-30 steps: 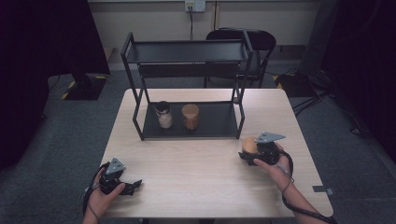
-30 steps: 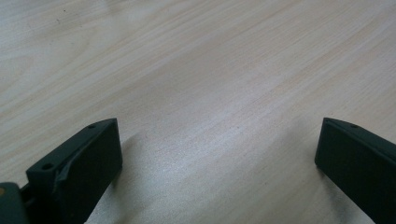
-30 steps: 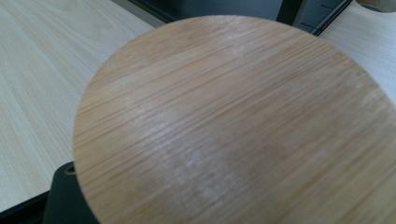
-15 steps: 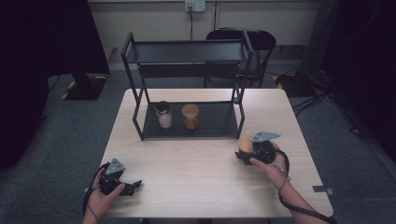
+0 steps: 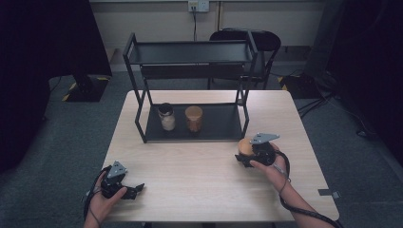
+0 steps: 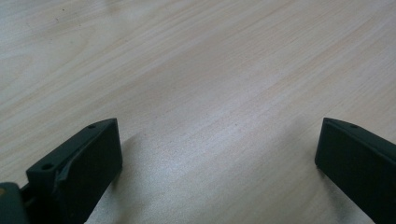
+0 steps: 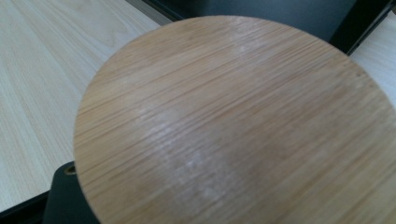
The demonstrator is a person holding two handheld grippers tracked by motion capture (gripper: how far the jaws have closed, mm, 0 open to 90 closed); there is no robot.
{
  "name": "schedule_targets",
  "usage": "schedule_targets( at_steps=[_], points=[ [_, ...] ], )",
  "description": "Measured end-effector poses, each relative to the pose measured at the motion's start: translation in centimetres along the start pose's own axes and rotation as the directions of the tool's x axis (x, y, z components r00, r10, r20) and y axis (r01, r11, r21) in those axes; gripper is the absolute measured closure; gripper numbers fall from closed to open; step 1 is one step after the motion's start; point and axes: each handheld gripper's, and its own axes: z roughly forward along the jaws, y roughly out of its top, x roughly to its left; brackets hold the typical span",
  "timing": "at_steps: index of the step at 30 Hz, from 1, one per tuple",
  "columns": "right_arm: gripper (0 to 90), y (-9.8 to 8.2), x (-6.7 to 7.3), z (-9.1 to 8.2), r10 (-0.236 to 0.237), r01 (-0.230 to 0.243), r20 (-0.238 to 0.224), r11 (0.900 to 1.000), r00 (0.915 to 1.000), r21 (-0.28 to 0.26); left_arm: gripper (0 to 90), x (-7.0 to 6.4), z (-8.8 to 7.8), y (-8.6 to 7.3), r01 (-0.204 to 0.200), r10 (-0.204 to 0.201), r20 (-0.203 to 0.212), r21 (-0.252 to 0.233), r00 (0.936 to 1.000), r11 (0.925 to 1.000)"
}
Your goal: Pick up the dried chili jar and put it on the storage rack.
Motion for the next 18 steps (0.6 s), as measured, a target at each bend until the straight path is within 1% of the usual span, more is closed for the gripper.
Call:
schedule_targets(
  at_steps=[18],
  points=[
    [25.3, 1.8, 0.6, 1.0, -0.024, 0.024, -0.018, 1.000, 0.9996, 0.008, 0.2, 0.0, 0.0, 0.0, 0.000, 0.000, 0.000, 0.000, 1.0000, 1.0000]
  ],
)
